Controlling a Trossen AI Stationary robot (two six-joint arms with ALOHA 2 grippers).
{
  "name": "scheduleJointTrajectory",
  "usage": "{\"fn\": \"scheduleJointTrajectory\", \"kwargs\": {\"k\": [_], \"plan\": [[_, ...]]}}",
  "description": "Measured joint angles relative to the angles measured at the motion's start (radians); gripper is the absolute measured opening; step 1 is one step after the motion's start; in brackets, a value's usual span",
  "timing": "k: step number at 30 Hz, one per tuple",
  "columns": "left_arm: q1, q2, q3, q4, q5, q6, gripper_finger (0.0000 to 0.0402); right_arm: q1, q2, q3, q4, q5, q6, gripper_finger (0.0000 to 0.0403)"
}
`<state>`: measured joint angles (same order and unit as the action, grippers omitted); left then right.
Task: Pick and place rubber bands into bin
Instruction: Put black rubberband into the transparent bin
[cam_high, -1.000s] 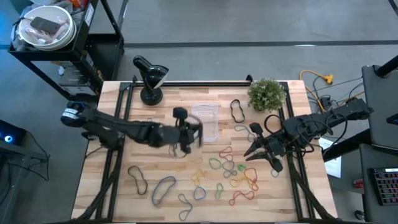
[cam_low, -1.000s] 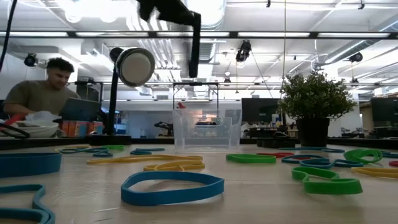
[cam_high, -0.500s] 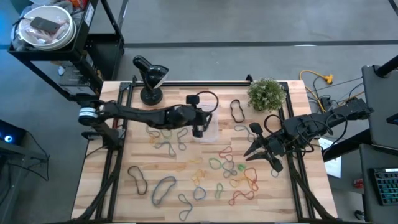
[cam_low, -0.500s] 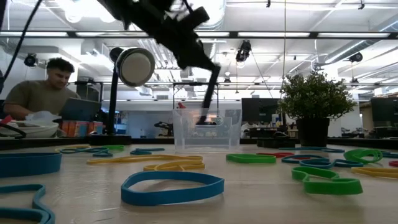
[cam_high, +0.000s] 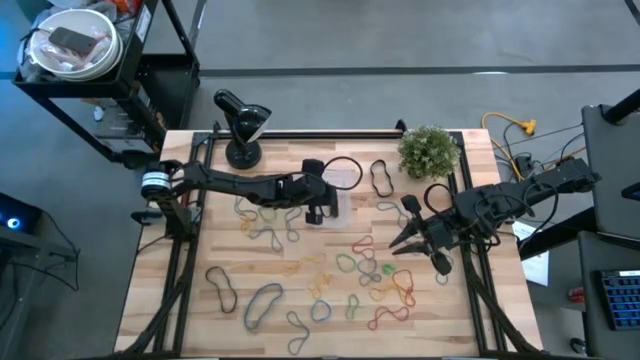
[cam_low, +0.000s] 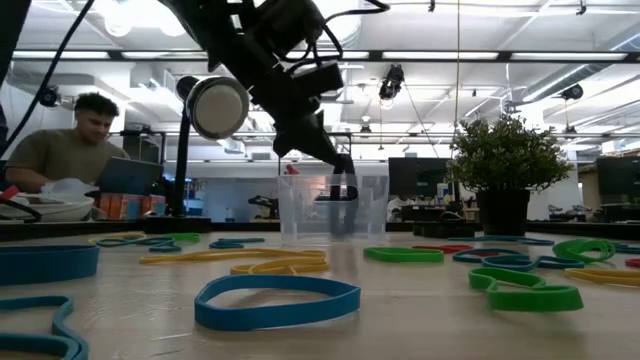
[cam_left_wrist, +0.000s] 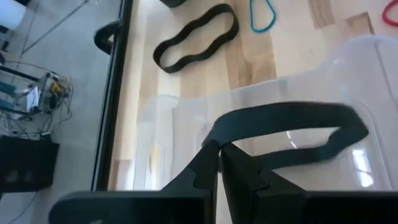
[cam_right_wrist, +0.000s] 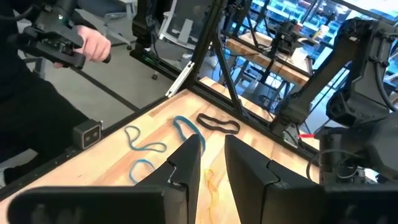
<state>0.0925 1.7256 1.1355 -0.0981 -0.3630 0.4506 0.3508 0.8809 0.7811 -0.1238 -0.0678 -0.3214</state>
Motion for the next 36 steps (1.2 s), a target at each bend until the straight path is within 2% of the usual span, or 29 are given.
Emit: {"fn": "scheduleJointTrajectory", "kwargs": {"k": [6, 10, 12, 17, 19, 26, 28, 30, 36], "plan": [[0.000, -0.006, 0.001, 0.001, 0.003, 0.000, 0.0054, 0.000, 0.004, 0.000, -0.007, 0.029, 0.018, 0.0068], [0.000, -0.007, 0.001, -0.001, 0.002, 0.000, 0.0090, 0.000, 0.005, 0.000, -0.054, 0.117, 0.054, 0.0068], [-0.004, -0.012, 0.001, -0.003, -0.009, -0.001, 0.0103, 0.000, 0.005, 0.000, -0.107, 0.207, 0.093, 0.0068], [-0.036, -0.066, 0.001, -0.062, -0.013, -0.028, 0.0115, 0.000, 0.018, 0.000, -0.301, 0.532, 0.252, 0.0068], [-0.056, -0.100, 0.001, -0.088, -0.013, -0.056, 0.0116, -0.001, 0.035, 0.000, -0.361, 0.602, 0.307, 0.0068], [-0.157, -0.258, -0.010, -0.235, -0.013, -0.208, 0.0116, -0.036, 0.175, -0.005, -0.372, 0.629, 0.344, 0.0068], [-0.195, -0.310, -0.027, -0.273, -0.012, -0.253, 0.0116, -0.062, 0.230, -0.005, -0.371, 0.665, 0.375, 0.0068], [-0.235, -0.358, -0.046, -0.296, -0.011, -0.298, 0.0116, -0.104, 0.278, 0.002, -0.374, 0.696, 0.442, 0.0068], [-0.350, -0.484, -0.112, -0.298, -0.012, -0.375, 0.0116, -0.239, 0.402, 0.080, -0.443, 0.691, 0.678, 0.0068]]}}
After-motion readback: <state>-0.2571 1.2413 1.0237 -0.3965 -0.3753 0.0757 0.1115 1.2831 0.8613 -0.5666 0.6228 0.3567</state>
